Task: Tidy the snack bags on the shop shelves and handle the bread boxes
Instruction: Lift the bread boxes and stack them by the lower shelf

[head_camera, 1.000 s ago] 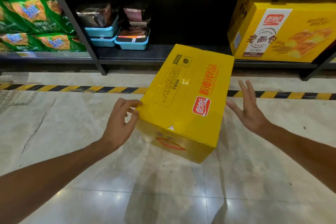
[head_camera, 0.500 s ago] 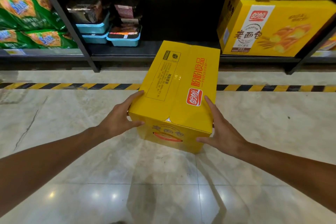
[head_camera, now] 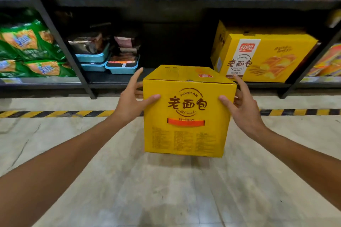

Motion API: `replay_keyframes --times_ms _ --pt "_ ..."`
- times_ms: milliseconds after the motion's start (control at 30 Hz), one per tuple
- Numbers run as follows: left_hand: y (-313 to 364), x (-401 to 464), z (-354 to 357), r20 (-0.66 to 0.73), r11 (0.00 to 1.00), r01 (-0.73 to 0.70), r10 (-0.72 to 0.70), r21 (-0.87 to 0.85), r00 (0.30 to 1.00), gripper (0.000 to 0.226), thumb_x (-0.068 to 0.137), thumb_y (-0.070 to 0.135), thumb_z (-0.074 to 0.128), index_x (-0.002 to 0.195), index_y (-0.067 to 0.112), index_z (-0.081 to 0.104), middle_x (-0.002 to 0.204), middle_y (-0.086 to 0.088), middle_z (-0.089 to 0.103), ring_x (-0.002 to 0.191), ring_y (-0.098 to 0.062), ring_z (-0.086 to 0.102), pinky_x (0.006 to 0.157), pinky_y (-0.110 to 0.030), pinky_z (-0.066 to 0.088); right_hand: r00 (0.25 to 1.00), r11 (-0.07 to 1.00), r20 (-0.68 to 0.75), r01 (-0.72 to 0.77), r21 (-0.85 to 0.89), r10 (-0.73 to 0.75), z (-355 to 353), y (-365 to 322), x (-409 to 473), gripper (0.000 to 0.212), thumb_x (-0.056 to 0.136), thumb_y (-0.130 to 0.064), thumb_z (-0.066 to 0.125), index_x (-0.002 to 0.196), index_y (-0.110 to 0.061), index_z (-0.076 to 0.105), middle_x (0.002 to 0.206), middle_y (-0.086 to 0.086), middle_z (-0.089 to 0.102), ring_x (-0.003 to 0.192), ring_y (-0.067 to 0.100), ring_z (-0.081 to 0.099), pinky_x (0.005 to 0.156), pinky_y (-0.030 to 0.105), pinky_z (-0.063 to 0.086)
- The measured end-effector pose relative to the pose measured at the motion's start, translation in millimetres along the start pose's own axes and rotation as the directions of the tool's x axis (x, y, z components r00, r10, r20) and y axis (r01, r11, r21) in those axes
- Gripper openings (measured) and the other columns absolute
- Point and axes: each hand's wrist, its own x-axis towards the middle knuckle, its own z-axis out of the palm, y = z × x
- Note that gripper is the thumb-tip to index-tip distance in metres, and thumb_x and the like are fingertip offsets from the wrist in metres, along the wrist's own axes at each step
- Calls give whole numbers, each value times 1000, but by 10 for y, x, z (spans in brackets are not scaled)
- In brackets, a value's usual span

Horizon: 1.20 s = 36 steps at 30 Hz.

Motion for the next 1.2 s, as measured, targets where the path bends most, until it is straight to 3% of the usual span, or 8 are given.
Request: replay_keyframes --times_ms 67,133,300,433,500,667,833,1200 --pt "72 110 142 -16 1000 -20 20 -15 1000 99 82 47 75 161 39 17 142 6 52 117 0 57 91 -17 51 999 999 -48 1 40 1 -54 17 138 80 92 -40 64 162 -35 25 140 -4 64 122 2 64 99 35 58" --pt "88 170 283 -34 997 -39 37 -61 999 92 86 50 70 161 42 18 145 3 44 122 2 51 101 -28 52 996 997 -94 10 74 -3 -64 26 234 76 95 -39 61 161 -39 23 148 1 58 125 2 62 95 29 60" --pt "98 137 433 -50 971 -90 81 -222 995 82 97 43 62 156 55 7 149 15 49 129 -6 59 102 -43 56 990 997 -117 73 -34 -77 -1 -28 284 70 100 -47 54 147 -72 10 163 -16 36 131 9 57 100 49 58" --pt "106 113 472 -70 969 -117 104 -216 992 79 99 35 58 155 55 5 150 10 50 124 -6 63 95 -40 60 993 972 38 119 -201 -113 -6 34 112 83 94 -49 62 148 -71 2 165 -26 15 139 0 36 101 22 48" --pt "110 104 473 -66 971 -125 114 -202 991 79 100 36 57 154 55 4 150 9 51 123 -6 64 95 -39 60 991 947 107 110 -301 -81 -7 74 62 95 85 -56 68 148 -71 -2 172 -11 9 142 4 29 104 30 43" --pt "106 113 465 -125 978 -176 162 -110 979 76 100 45 59 152 64 5 161 5 36 137 -11 52 105 -47 55 991 920 117 102 -378 -62 -41 20 106 99 79 -65 66 144 -75 -7 172 -5 9 149 23 34 106 50 49" --pt "-49 -58 398 34 956 -244 241 165 970 95 83 52 71 152 63 7 170 7 1 145 16 13 100 -5 34 992 908 93 116 -403 -85 -45 16 86 98 77 -69 64 145 -75 -7 171 -6 15 146 22 39 102 50 52" --pt "-114 -82 380 89 963 -218 206 159 975 102 77 56 74 151 66 5 168 10 9 145 -3 25 98 -19 42 990 919 81 139 -370 -117 -55 83 117 99 75 -71 66 148 -71 -1 170 -5 19 146 20 38 105 50 49"
